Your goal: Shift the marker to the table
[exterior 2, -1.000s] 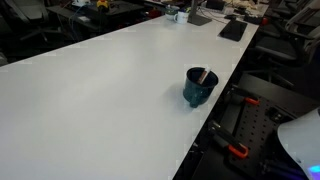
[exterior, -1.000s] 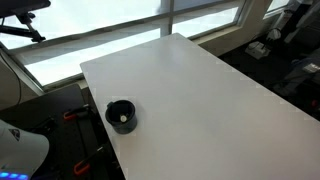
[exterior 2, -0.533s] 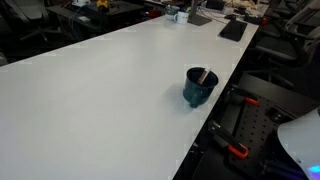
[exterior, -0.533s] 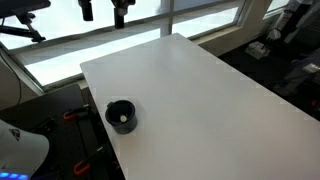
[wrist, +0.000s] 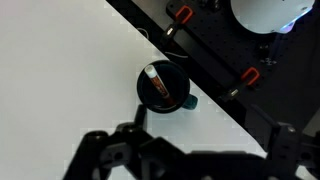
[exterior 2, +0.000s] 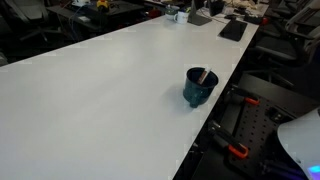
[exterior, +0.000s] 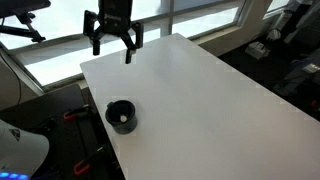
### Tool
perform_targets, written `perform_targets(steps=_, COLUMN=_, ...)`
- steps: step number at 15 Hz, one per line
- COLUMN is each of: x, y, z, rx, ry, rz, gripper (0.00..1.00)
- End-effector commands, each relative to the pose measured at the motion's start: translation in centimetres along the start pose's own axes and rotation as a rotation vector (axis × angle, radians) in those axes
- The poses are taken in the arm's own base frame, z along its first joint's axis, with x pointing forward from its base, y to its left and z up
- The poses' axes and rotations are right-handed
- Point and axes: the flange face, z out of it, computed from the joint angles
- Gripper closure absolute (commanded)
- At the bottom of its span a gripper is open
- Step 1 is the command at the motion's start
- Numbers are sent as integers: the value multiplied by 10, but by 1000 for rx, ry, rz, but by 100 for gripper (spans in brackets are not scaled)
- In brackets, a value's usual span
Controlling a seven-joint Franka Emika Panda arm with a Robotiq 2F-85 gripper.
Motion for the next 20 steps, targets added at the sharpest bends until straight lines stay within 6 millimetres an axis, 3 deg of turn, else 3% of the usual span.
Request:
perform_targets(steps=1, x=-2, y=0, z=-3, rx=-3, ry=5, rz=2, gripper=0)
perform_targets(steps=4, x=-6, y=-4, z=-14, rx=-39, ry=15, rz=16, gripper=0)
perform_targets(steps=6, x=2, y=-1, z=-12, rx=-151, ry=-49, rz=-12, gripper=0)
perform_targets(steps=13, x=53, y=21, z=46, rx=-431, ry=-193, rz=-295, gripper=0)
perform_targets(steps=17, x=68, y=15, z=68, rx=-500, ry=-27, rz=-400, gripper=0)
perform_targets(steps=20, x=65, y=13, z=79, rx=-452, ry=102, rz=-412, gripper=0)
